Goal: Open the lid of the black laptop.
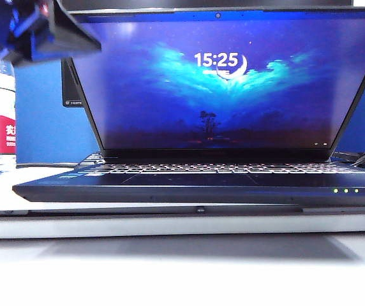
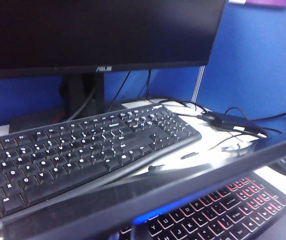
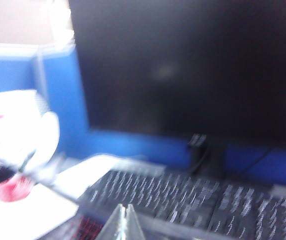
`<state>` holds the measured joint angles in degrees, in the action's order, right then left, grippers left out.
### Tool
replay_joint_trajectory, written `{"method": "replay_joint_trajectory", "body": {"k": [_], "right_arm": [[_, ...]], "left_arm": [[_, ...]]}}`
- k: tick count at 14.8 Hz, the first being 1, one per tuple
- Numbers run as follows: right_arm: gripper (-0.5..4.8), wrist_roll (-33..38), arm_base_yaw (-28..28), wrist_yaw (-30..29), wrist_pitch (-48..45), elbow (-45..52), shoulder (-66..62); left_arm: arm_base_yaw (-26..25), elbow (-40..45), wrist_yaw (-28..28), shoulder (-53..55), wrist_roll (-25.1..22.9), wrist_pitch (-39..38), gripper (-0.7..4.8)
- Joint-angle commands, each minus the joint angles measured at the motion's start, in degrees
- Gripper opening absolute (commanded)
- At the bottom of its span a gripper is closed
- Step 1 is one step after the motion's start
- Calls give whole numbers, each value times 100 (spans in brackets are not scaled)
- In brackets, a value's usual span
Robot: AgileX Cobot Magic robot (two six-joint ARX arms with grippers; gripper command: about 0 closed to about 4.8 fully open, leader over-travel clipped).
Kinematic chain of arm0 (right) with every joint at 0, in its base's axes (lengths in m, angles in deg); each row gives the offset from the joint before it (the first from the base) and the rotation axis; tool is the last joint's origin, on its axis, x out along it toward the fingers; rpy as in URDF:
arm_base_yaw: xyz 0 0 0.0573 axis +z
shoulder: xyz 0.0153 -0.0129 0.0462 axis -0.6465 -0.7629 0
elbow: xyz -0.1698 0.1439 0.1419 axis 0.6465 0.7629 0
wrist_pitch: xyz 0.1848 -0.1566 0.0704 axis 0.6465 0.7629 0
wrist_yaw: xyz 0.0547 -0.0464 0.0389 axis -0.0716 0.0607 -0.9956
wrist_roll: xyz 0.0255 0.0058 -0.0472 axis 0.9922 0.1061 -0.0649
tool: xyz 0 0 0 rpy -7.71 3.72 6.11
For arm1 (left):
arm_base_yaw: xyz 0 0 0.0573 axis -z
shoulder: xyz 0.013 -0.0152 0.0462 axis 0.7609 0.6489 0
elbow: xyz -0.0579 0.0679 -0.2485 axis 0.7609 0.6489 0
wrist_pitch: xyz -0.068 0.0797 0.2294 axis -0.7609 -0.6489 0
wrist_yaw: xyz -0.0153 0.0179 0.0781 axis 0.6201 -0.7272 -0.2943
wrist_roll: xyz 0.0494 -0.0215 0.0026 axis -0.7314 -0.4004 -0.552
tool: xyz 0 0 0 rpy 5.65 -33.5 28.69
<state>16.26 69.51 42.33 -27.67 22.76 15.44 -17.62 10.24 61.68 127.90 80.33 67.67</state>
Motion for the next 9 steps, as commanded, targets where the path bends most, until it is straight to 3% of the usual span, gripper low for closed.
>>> {"method": "replay_joint_trajectory", "body": {"k": [1, 4, 9], "right_arm": [[-6, 79, 2, -107, 485, -28, 0], [-6, 81, -4, -286, 597, -28, -4], [-6, -444, -28, 299, 579, -26, -203]], "left_arm": [[-26, -234, -184, 146, -90, 708, 53], [-28, -433, -181, 208, -203, 706, 53], [-28, -461, -179, 210, -247, 752, 53]]}}
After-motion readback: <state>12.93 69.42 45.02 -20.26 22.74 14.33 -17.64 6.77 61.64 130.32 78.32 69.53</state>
